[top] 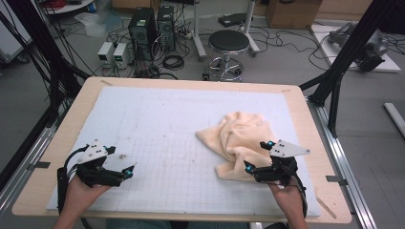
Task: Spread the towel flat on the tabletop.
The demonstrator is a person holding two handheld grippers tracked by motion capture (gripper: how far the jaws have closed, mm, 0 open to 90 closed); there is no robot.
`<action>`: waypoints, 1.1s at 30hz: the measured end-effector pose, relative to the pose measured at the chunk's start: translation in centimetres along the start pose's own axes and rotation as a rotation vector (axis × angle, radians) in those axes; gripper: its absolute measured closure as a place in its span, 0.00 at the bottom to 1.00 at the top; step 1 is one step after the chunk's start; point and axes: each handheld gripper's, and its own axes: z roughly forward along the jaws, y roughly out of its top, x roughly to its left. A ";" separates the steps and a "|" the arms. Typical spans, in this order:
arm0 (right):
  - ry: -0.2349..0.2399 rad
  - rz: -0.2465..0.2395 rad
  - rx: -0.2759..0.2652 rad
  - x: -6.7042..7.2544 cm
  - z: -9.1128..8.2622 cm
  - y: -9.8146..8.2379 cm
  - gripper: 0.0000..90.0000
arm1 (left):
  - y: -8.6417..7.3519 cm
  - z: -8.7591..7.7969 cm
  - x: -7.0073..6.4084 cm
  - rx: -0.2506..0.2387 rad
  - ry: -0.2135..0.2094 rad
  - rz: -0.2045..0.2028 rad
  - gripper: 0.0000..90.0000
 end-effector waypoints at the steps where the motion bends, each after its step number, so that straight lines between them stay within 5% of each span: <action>1: -0.001 -0.003 0.000 -0.1 0.0 0.0 0.13 | 0.0 0.1 0.0 0.001 0.000 -0.003 0.03; 24: -0.007 -0.013 0.003 -0.2 -0.2 0.3 0.14 | -0.3 -0.5 -0.1 -0.001 0.000 -0.003 0.03; 33: 0.019 -0.023 0.018 -2.3 0.3 1.7 0.33 | -0.3 -0.1 0.0 0.002 -0.004 -0.014 0.03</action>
